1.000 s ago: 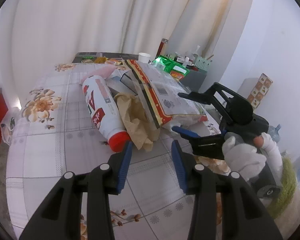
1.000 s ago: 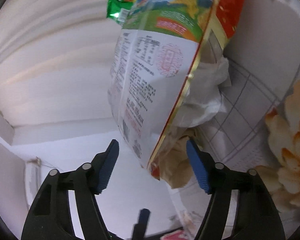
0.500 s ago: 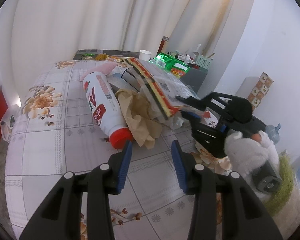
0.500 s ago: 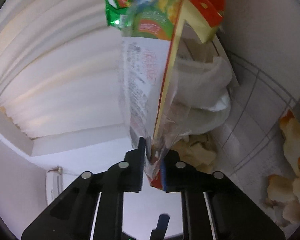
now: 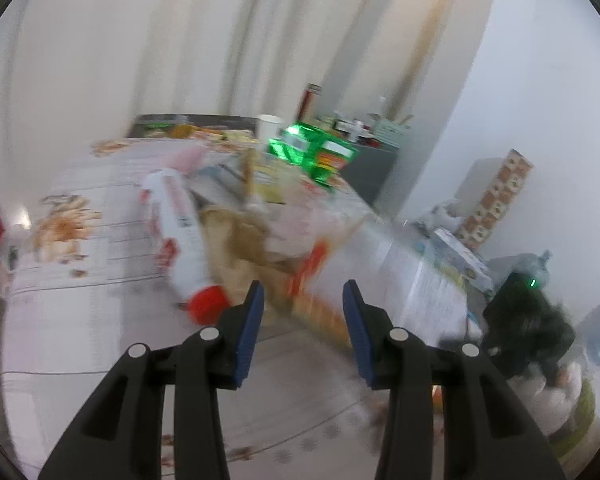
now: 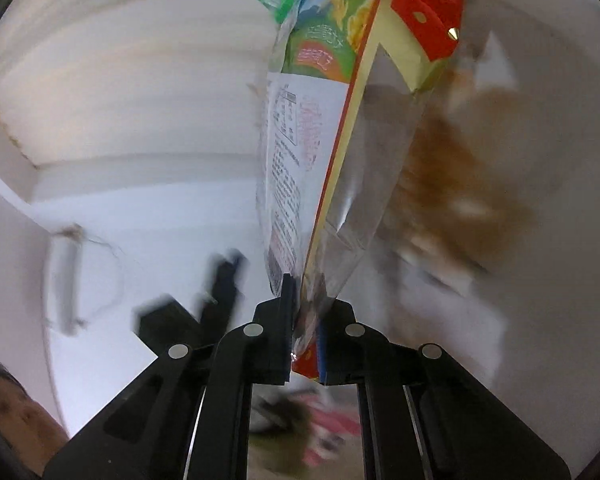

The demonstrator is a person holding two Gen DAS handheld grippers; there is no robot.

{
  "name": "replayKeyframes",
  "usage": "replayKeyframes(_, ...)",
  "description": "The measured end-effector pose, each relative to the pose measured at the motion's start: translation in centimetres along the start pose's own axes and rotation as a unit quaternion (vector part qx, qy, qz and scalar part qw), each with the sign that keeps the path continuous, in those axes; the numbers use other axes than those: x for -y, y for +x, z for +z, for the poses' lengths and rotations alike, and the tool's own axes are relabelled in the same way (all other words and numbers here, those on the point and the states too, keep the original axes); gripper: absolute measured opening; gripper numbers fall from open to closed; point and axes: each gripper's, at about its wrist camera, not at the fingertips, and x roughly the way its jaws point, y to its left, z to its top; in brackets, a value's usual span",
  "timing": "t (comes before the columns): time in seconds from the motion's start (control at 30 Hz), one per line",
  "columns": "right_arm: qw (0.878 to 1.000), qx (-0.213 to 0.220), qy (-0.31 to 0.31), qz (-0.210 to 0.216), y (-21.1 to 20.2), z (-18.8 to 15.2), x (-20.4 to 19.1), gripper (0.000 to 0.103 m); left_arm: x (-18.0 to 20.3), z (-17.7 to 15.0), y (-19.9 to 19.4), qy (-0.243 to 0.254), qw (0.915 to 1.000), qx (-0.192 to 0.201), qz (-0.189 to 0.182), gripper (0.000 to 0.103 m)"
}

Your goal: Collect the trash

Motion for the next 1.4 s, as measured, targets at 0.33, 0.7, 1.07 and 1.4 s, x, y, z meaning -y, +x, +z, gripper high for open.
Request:
replayKeyframes(0.33, 0.996, 0.021, -0.017, -0.083, -3.8, -0.2, 1.8, 0.016, 7.2, -5.9, 9.1, 0.118, 0.9840, -0.130, -0.032, 0.017)
replayKeyframes(0.7, 0.990, 0.103, -0.040, -0.087, -5.7, 0.3, 1.8, 0.015, 7.4, -6.6, 10.4, 0.107, 0.9823, -0.149, -0.039, 0.017)
replayKeyframes(1.07, 0.982, 0.124, -0.063, -0.129, -0.8, -2.5, -3.0, 0.010, 7.7, -6.5, 10.3, 0.088, 0.9816, -0.153, -0.073, 0.017)
replayKeyframes(1.4, 0.981, 0.141, -0.058, -0.123, -3.5, -2.6, -2.2, 0.009, 5.5, -1.4, 5.9, 0.103, 0.9938, -0.041, -0.006, 0.042)
